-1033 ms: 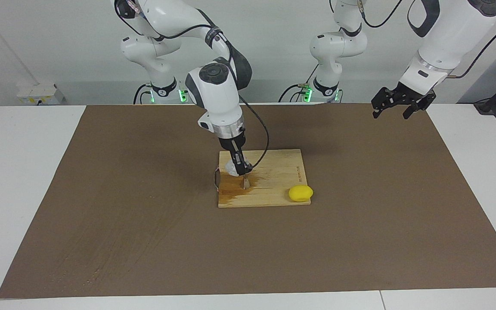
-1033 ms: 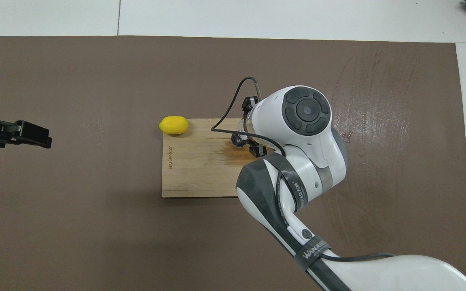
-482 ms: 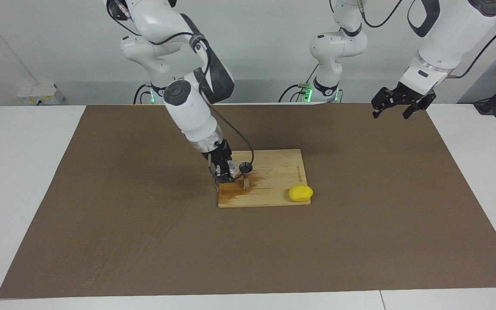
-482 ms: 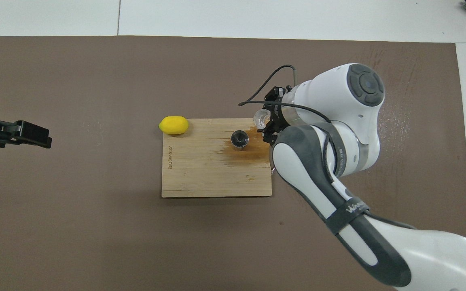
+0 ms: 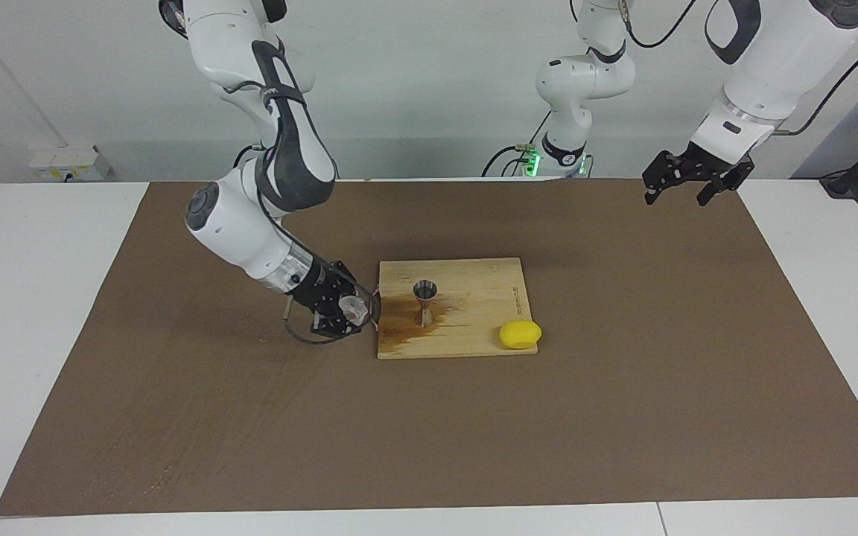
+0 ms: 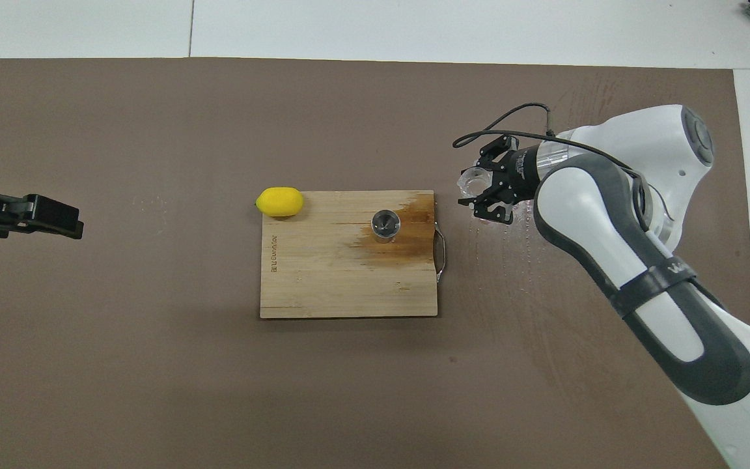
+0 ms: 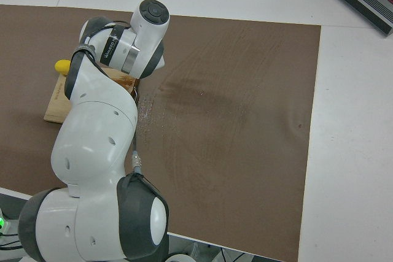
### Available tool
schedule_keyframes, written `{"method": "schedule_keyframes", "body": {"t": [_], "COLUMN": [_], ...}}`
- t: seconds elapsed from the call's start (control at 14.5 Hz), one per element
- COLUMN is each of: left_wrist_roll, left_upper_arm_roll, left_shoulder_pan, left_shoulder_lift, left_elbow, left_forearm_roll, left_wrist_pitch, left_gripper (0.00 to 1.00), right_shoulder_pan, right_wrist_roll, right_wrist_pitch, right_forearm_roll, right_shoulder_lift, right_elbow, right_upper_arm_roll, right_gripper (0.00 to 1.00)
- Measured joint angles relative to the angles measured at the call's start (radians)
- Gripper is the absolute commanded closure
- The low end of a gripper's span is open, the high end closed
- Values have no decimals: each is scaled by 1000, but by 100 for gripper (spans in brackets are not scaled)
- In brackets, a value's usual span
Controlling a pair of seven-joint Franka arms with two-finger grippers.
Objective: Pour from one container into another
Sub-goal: 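Carry the clear cup with the right gripper back to its starting spot, then lower the clear cup onto the table and open the right gripper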
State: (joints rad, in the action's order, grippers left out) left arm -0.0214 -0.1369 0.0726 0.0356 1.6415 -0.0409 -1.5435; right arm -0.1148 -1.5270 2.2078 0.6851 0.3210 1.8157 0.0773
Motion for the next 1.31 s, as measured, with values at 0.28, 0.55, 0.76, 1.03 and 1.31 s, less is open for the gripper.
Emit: {"method": "schedule_keyframes", "body": {"t": [0.28,0.55,0.76,1.03,1.31], "left_wrist_roll": [0,0,0,0,0], "left_upper_arm_roll": [0,0,0,0,0], "left_shoulder_pan": [0,0,0,0,0], "left_shoulder_lift": [0,0,0,0,0], "left_elbow": [0,0,0,0,0], "left_forearm_roll": [0,0,0,0,0], "left_wrist_pitch": [0,0,0,0,0], "left_gripper": [0,0,0,0,0], "right_shoulder_pan": [79,189,285,358,389], "right_wrist_roll": [105,272,430,575,638], "right_wrist_pitch": [0,-37,-92,-132,-166], "right_forearm_roll": [93,132,134,155,163], "right_shoulder_lift": [-5,1,39,90,99], "right_elbow": [58,117,134,135,136], "right_upper_arm_roll": [0,0,0,0,1], "right_gripper": [100,100,100,100,22]}}
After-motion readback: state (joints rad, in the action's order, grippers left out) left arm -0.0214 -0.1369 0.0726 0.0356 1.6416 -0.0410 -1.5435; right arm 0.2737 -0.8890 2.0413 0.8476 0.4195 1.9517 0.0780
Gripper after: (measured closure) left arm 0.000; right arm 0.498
